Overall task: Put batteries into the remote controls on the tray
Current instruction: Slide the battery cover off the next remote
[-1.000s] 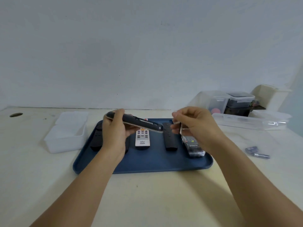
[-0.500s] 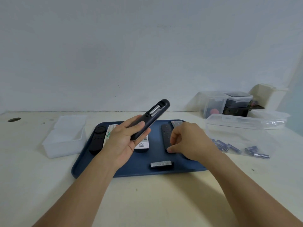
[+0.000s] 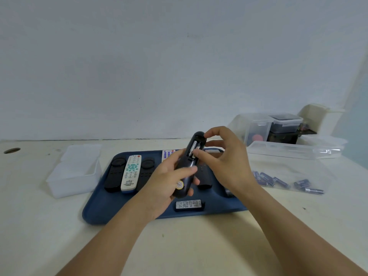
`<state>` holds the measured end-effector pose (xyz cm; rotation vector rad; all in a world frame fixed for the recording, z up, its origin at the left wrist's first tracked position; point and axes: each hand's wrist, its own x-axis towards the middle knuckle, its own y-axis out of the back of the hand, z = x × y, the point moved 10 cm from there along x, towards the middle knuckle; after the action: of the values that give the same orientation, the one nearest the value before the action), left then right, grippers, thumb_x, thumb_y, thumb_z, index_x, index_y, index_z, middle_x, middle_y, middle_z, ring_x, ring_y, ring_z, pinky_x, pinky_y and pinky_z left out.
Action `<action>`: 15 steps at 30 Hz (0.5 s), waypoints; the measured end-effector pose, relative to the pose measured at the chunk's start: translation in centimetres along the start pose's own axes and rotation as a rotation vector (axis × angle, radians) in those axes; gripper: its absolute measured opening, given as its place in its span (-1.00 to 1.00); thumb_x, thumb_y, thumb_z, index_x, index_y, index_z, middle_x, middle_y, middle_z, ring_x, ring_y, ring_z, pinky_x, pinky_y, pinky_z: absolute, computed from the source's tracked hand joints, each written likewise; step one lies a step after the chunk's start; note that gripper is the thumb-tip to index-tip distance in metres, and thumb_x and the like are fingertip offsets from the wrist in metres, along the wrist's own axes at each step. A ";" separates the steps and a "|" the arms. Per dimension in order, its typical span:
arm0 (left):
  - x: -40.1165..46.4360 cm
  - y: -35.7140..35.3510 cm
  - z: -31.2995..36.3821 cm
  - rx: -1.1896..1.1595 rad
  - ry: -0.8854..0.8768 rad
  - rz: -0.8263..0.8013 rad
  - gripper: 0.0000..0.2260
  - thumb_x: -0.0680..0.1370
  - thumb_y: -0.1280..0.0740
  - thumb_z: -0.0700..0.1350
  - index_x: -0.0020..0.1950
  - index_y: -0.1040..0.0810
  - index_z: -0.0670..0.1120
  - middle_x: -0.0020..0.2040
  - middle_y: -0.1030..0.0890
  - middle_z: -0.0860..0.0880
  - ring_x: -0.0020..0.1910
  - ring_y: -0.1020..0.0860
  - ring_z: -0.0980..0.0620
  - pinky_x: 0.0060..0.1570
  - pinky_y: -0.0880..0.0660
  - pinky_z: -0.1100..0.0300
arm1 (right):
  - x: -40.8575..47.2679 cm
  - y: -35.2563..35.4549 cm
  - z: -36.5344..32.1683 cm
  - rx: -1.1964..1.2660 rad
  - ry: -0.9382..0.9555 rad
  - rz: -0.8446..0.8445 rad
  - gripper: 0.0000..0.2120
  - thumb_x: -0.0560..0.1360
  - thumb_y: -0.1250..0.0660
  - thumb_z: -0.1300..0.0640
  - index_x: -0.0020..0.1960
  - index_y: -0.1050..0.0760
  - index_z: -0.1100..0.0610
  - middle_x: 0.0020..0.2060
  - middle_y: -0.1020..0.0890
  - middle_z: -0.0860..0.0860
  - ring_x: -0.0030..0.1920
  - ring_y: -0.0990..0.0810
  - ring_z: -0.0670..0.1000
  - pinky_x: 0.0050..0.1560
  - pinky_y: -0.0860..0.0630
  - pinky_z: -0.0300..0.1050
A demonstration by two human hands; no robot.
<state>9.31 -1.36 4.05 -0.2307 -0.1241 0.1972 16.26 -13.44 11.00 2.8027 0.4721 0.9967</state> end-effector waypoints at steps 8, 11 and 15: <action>-0.1 0.0 1.1 0.343 -0.182 0.089 -0.79 0.68 -0.23 -0.19 0.20 -0.42 0.12 -0.20 -0.67 0.06 -0.36 -0.57 -0.04 -0.44 -0.53 0.10 | -0.9 -1.0 -1.7 -0.141 0.105 -0.015 -0.74 0.45 -0.50 0.26 -0.02 -0.51 -0.03 -0.11 -0.64 -0.14 -0.12 -0.57 -0.14 -0.16 -0.45 -0.43; -0.3 0.1 1.4 0.404 -0.233 0.119 -0.82 0.68 -0.23 -0.15 0.23 -0.40 0.10 -0.27 -0.62 0.07 -0.40 -0.54 -0.02 -0.44 -0.52 0.11 | -1.1 -1.3 -1.7 -0.099 0.101 -0.017 -0.79 0.47 -0.48 0.27 0.00 -0.54 0.04 -0.12 -0.64 -0.10 -0.16 -0.59 -0.13 -0.22 -0.50 -0.40; -0.6 0.0 1.8 0.459 -0.281 0.156 -0.81 0.68 -0.23 -0.15 0.25 -0.41 0.09 -0.25 -0.62 0.03 -0.46 -0.51 0.02 -0.48 -0.51 0.13 | -1.2 -1.4 -1.7 -0.073 0.094 0.000 -0.82 0.48 -0.47 0.27 0.00 -0.55 0.07 -0.13 -0.64 -0.09 -0.18 -0.61 -0.14 -0.23 -0.54 -0.36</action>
<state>8.44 -1.10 5.68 0.2471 -0.3349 0.4063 14.01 -12.46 11.28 2.7012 0.4373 1.1256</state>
